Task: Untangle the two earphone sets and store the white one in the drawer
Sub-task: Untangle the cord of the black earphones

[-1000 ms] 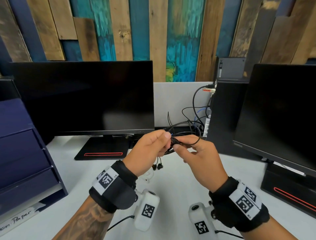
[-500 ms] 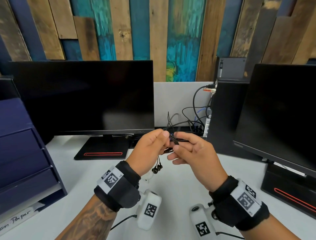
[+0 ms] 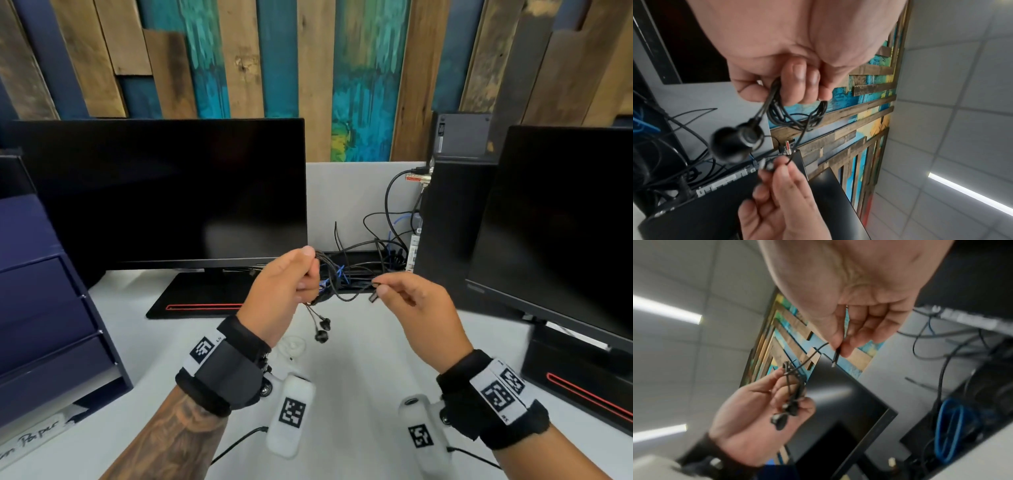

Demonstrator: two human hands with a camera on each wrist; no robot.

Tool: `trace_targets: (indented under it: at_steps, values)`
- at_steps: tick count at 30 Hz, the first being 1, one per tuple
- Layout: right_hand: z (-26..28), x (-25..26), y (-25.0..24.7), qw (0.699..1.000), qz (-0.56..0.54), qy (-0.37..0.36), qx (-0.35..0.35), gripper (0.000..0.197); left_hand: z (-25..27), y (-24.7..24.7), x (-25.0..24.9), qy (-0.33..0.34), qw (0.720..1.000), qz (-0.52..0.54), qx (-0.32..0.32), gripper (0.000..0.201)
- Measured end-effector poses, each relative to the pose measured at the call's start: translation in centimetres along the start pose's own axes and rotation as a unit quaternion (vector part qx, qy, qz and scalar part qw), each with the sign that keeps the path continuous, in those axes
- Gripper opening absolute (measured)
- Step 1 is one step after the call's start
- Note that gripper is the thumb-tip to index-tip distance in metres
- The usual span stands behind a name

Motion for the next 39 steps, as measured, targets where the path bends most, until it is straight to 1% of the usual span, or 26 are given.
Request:
trace_targets:
  at_steps: [3, 6, 8, 10, 12, 15, 17, 19, 22, 28, 31, 35, 36, 37, 39]
  values:
    - [0.2, 0.5, 1.7, 0.985, -0.157, 0.068, 0.005, 0.018, 0.0, 1.4, 0.3, -0.013, 0.999, 0.018, 0.029, 0.033]
    - [0.0, 1.0, 2.9, 0.969, -0.226, 0.092, 0.033, 0.025, -0.1, 2.2, 0.4, -0.023, 0.999, 0.008, 0.031, 0.036]
    - [-0.1, 1.3, 3.3, 0.964, -0.245, 0.094, 0.049, 0.030, -0.2, 2.2, 0.5, -0.029, 0.999, 0.006, 0.024, 0.038]
    - [0.0, 1.5, 3.2, 0.964, -0.245, 0.091, 0.051, 0.030, -0.1, 2.1, 0.3, -0.029, 0.999, 0.009, 0.024, 0.038]
    - [0.0, 1.5, 2.8, 0.968, -0.237, 0.077, 0.020, 0.025, 0.0, 2.1, 0.1, -0.025, 0.999, 0.013, 0.029, 0.037]
    - [-0.6, 1.1, 1.5, 0.967, -0.241, 0.061, -0.053, 0.015, 0.2, 2.3, -0.5, -0.029, 0.999, 0.015, 0.035, 0.036]
    - [-0.7, 1.0, 1.3, 0.967, -0.240, 0.063, -0.060, 0.014, 0.3, 2.4, -0.9, -0.030, 0.998, 0.015, 0.044, 0.036]
    - [-0.4, 1.2, 1.8, 0.967, -0.245, 0.066, -0.034, 0.014, 0.4, 2.6, -1.0, -0.034, 0.998, 0.010, 0.048, 0.036]
    - [0.3, 1.6, 3.0, 0.954, -0.289, 0.080, 0.027, 0.012, 0.2, 2.5, -1.0, -0.036, 0.998, -0.009, 0.043, 0.037]
    - [0.4, 1.1, 3.8, 0.935, -0.327, 0.107, 0.085, 0.012, 0.0, 2.1, -0.6, -0.043, 0.999, -0.022, 0.021, 0.039]
    - [0.6, 1.0, 4.5, 0.922, -0.340, 0.135, 0.128, 0.024, 0.0, 2.4, -0.6, -0.035, 0.999, -0.036, 0.019, 0.036]
    - [1.3, 2.3, 5.1, 0.895, -0.362, 0.152, 0.213, 0.032, 0.1, 2.9, -0.7, -0.016, 0.998, -0.066, 0.008, 0.031]
    - [1.6, 2.7, 5.3, 0.896, -0.354, 0.147, 0.226, 0.030, 0.1, 3.1, -0.7, -0.013, 0.997, -0.070, 0.008, 0.031]
    - [1.6, 2.9, 5.4, 0.903, -0.339, 0.139, 0.226, 0.025, 0.2, 3.3, -0.7, -0.011, 0.997, -0.073, 0.006, 0.031]
    - [1.3, 2.8, 5.2, 0.925, -0.304, 0.129, 0.187, 0.016, 0.2, 3.3, -0.5, 0.000, 0.996, -0.083, -0.010, 0.032]
Point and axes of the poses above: each hand's wrist, its own z-axis away from the middle knuckle, its own y-axis out of the palm, x = y × z, the point moved 6 cm from there along -z, towards the middle knuckle, and after that the axes turned 5 degrees about -z, right-handed, at the moved point
